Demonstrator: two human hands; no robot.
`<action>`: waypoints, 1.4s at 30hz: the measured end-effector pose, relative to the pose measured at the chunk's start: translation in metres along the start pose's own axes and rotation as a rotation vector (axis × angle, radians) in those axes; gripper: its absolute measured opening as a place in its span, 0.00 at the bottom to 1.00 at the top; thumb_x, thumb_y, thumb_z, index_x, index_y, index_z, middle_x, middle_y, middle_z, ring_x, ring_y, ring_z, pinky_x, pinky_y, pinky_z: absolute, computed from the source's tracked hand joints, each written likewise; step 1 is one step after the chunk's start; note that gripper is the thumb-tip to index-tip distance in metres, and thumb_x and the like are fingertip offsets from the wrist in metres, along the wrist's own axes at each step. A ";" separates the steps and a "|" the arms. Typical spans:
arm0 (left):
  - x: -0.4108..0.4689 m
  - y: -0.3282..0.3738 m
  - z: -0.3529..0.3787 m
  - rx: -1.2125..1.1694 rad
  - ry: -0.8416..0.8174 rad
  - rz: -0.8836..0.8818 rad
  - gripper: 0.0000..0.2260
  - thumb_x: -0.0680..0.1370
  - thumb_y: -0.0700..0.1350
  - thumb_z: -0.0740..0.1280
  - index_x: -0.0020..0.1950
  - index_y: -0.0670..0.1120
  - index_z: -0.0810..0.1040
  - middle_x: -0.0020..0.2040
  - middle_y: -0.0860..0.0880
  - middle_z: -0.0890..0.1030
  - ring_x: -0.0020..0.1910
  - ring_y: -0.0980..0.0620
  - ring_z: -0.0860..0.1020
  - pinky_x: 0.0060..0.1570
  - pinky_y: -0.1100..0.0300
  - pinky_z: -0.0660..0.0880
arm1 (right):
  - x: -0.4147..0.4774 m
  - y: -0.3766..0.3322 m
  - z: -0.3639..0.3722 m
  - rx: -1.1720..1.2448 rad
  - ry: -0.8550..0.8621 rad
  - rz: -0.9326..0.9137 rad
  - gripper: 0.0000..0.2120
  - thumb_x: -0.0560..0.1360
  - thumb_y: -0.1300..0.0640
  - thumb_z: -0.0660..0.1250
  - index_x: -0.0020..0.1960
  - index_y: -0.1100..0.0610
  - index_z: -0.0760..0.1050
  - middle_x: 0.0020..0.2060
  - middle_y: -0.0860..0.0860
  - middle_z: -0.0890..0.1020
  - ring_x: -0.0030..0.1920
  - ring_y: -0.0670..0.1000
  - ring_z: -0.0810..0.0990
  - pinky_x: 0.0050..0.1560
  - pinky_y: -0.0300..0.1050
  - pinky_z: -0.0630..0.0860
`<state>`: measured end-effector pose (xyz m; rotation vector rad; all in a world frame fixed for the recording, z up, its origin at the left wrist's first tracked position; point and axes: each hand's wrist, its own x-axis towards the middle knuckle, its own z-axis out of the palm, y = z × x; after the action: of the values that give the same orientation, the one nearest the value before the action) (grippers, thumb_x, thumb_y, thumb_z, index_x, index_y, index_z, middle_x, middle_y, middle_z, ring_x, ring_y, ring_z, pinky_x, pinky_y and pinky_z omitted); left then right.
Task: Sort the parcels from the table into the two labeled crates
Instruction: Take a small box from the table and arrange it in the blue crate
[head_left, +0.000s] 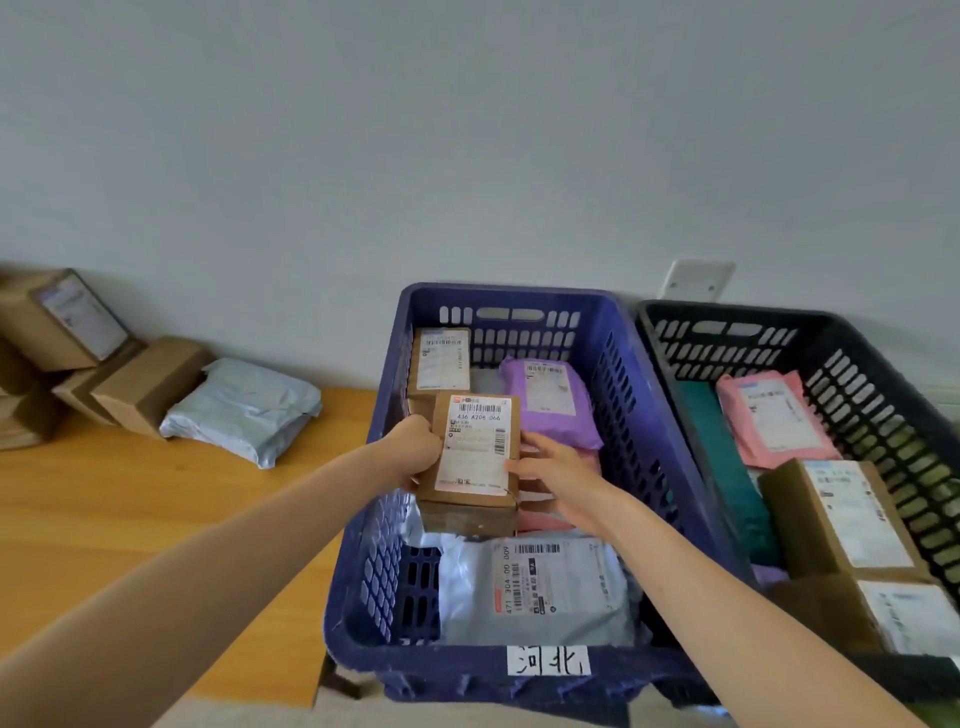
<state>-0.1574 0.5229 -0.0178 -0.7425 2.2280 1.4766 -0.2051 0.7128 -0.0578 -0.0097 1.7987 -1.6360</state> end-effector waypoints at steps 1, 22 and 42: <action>0.002 -0.002 0.001 0.000 -0.002 -0.016 0.10 0.81 0.37 0.56 0.57 0.40 0.76 0.51 0.42 0.82 0.49 0.42 0.81 0.40 0.49 0.79 | 0.004 0.001 0.000 0.003 -0.030 0.012 0.19 0.75 0.64 0.68 0.61 0.45 0.75 0.53 0.43 0.83 0.55 0.52 0.81 0.55 0.54 0.78; 0.013 -0.012 0.017 0.753 0.054 0.200 0.11 0.78 0.43 0.63 0.58 0.39 0.74 0.56 0.42 0.77 0.50 0.46 0.76 0.49 0.57 0.76 | 0.048 0.005 0.030 -0.012 0.002 -0.053 0.27 0.77 0.72 0.63 0.73 0.59 0.63 0.62 0.57 0.78 0.59 0.54 0.79 0.59 0.51 0.78; 0.016 -0.031 0.023 1.396 0.113 0.361 0.21 0.79 0.38 0.62 0.71 0.40 0.64 0.62 0.44 0.75 0.59 0.43 0.76 0.49 0.52 0.75 | 0.042 -0.002 0.016 -1.003 -0.270 -0.340 0.41 0.70 0.48 0.75 0.77 0.48 0.58 0.79 0.44 0.48 0.78 0.48 0.48 0.77 0.54 0.53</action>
<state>-0.1507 0.5305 -0.0579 0.0645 2.7700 -0.2702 -0.2303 0.6801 -0.0751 -0.9698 2.2720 -0.7069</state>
